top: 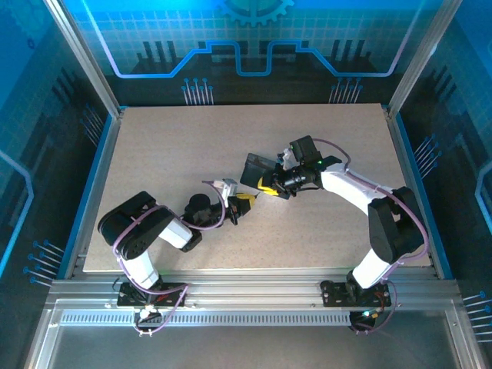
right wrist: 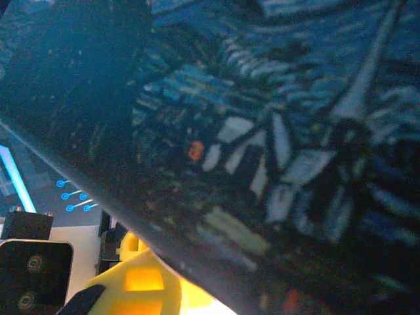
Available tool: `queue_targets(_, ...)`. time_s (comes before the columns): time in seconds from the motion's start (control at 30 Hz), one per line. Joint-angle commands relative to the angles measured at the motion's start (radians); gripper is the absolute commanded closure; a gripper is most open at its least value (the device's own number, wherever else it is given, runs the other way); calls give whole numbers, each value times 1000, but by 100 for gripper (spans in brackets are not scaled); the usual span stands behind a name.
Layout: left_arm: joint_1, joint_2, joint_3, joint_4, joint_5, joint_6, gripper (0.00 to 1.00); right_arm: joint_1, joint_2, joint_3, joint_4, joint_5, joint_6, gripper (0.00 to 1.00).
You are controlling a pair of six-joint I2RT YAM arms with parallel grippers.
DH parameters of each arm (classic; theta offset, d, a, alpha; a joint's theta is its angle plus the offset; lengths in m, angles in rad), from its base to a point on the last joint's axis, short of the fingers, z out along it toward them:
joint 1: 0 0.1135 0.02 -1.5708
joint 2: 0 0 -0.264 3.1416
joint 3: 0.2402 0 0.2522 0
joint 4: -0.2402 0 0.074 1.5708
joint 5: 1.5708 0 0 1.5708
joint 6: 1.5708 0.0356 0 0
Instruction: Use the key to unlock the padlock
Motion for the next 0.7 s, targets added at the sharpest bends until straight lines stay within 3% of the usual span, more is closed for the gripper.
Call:
queue_targets(0.0, -3, -16, 15, 39, -2, 35, 100, -10, 9, 38, -9, -44, -28, 100)
queue_targets(0.67, 15, -11, 29, 38, -12, 25, 100, -10, 9, 30, -18, -53, -37, 100)
